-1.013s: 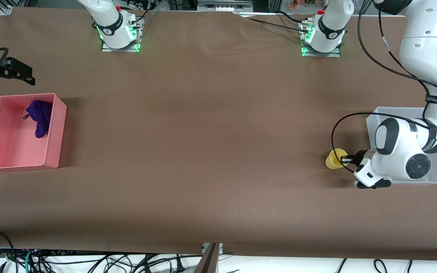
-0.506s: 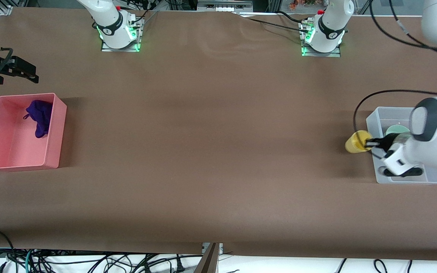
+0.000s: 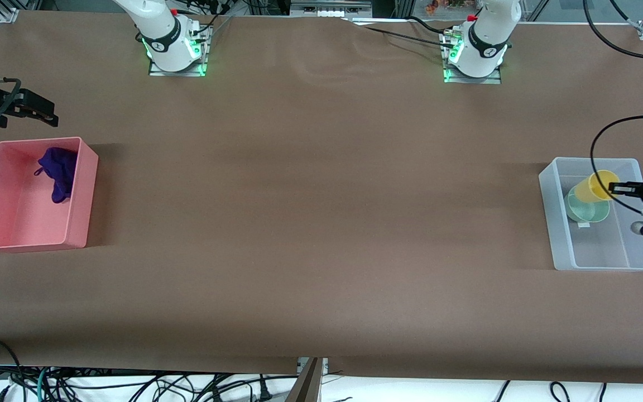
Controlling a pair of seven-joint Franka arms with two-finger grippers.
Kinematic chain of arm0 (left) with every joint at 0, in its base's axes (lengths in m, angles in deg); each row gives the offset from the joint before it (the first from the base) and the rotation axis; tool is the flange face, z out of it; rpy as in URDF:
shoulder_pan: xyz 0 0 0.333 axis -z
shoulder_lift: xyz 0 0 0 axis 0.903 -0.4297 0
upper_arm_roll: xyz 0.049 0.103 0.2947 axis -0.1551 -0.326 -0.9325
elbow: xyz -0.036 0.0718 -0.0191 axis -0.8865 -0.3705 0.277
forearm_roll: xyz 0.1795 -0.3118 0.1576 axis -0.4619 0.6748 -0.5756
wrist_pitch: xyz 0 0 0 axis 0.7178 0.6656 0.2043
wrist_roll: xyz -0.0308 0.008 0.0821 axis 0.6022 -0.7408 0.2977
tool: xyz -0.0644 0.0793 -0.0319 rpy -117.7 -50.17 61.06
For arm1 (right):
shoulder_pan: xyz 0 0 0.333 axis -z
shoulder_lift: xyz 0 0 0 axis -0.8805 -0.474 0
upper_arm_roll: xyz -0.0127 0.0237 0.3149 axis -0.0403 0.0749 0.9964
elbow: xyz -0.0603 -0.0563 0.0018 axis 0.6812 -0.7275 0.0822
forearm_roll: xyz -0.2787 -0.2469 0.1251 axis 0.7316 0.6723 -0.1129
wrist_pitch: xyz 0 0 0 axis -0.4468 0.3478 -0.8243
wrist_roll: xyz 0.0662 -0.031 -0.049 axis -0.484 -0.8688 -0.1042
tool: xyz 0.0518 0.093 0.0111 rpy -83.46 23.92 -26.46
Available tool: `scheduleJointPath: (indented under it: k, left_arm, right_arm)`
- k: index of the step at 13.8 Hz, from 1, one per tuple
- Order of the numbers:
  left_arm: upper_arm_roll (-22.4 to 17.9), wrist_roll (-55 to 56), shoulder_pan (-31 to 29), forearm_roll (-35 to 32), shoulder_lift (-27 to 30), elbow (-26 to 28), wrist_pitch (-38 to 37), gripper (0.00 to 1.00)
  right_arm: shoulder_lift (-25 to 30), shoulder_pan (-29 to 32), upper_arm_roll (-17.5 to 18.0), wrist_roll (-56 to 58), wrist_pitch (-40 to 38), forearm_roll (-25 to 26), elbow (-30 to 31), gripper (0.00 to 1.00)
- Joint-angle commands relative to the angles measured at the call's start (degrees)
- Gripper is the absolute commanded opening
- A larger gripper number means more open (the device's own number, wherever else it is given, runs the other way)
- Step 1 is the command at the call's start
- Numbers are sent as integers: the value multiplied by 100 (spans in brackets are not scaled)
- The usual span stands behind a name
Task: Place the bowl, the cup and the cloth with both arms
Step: 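Grasp the yellow cup with the left gripper and carry it over the bowl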
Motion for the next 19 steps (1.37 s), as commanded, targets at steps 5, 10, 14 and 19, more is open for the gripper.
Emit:
scheduleJointPath:
  k: [5,10,14,19]
  left_arm:
    - [74,-291,-380,-197,-406,483,1132,0]
    - [74,-291,-478,-197,-520,633,1247,0]
    - [100,-291,-460,-197,-424,572,1151,100]
    - [398,-274,-302,-188,322,484,598,100]
  right_arm:
    - [-6,17,42,-39,30,23,-38,100]
    - [-6,9,51,-21,56,24,-38,100]
    - [-14,17,51,-13,73,50,-47,100]
    - [-50,0,60,-21,73,24,-91,100]
